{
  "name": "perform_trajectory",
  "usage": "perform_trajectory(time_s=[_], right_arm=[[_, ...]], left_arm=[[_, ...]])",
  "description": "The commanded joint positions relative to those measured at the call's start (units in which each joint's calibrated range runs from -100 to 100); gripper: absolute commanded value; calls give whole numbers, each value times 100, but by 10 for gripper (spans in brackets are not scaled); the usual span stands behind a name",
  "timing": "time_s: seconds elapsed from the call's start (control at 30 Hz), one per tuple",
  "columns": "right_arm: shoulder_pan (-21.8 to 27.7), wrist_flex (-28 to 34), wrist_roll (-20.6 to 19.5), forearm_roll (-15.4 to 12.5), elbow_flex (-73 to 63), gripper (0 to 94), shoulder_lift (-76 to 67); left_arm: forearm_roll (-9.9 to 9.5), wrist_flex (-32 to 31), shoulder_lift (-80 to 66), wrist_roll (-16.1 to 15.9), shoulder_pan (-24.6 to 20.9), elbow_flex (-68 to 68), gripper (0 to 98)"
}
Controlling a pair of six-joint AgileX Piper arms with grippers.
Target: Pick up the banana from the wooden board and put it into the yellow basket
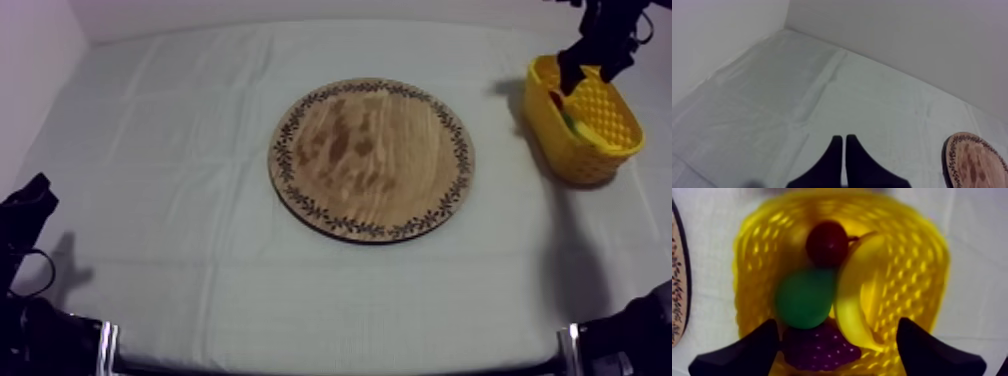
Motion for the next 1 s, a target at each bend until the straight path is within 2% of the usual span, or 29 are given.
perform_trajectory(time_s=[0.0,0.2,0.3,0.47,0.7,0.97], right_arm=[[-27,-44,29,-64,-36,805,-267],[-201,-196,33,-251,4,664,-938],[-314,-411,-32,-323,176,624,-1303],[-442,-918,-165,-465,621,582,-1951],[-523,-1751,-358,-602,1473,461,-2880],[-627,-2360,-224,-813,2440,283,-3956]], left_arm=[[-1,-1,0,1,1,-1,1],[-1,-1,0,1,1,-1,1],[-1,-1,0,1,1,-1,1],[-1,-1,0,1,1,-1,1],[-1,-1,0,1,1,-1,1],[-1,-1,0,1,1,-1,1]])
